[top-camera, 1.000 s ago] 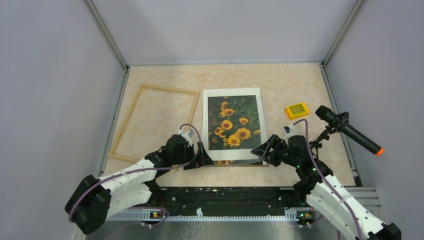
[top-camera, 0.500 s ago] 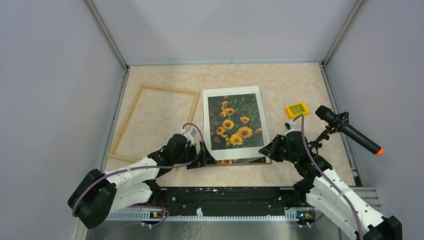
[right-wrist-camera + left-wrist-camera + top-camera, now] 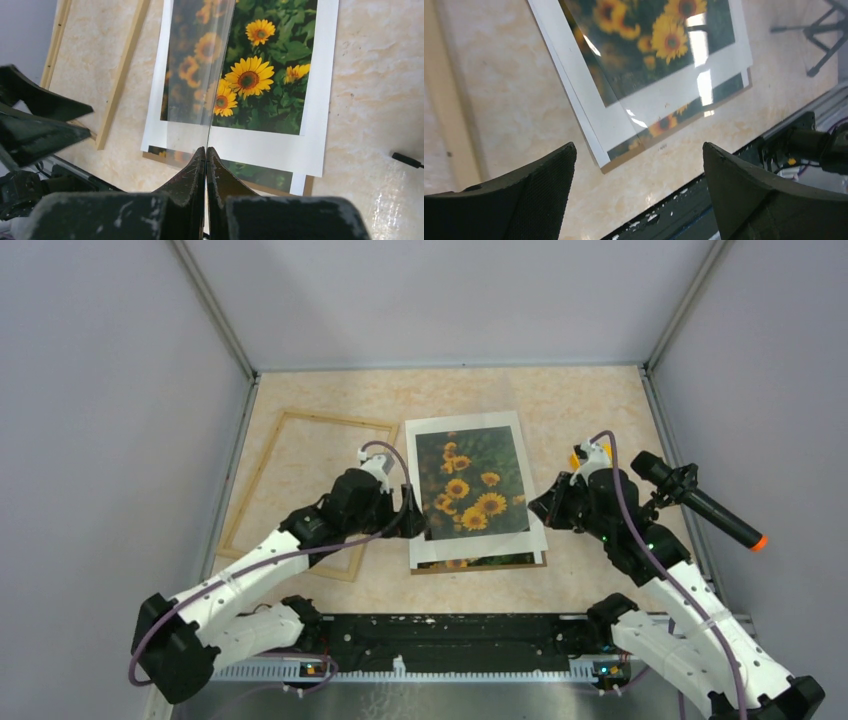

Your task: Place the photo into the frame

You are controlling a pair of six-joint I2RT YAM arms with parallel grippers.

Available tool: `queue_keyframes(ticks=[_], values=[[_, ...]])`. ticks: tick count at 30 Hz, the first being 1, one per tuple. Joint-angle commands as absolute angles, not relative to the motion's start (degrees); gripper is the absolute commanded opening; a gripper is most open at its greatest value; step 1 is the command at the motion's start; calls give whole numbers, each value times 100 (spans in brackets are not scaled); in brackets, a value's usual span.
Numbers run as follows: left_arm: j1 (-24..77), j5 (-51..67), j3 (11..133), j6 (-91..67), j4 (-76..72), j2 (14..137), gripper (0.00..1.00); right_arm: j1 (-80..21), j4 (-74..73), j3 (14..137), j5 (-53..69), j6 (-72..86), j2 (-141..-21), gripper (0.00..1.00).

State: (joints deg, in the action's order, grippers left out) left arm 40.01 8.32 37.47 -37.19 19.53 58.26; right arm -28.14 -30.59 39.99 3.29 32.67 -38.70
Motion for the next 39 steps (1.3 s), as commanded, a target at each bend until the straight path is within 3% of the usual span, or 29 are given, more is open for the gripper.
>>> queue_keyframes(ticks=[1, 5, 11, 21, 31, 39], values=[[3873, -611, 4606, -3093, 3157, 5651, 99, -2890, -3297, 4531, 288, 2786, -3943, 0], [3379, -1073, 4719, -3136, 3280, 5924, 99, -2891, -3252, 4692, 524, 2813, -3962, 0], [1962, 130, 4276, -3403, 2293, 6620, 99, -2892, -3223, 4893, 513, 2798, -3926, 0], [2048, 834, 4025, -3716, 1363, 8229, 99, -2892, -3128, 4967, 506, 2877, -3543, 0], [3062, 1570, 4485, -4493, 344, 9355, 99, -2889, -3436, 5466, 234, 2855, -3600, 0], [3124, 2026, 5145, -4044, 584, 9460, 99, -2892, -3839, 6328, -85, 2356, -4079, 0]])
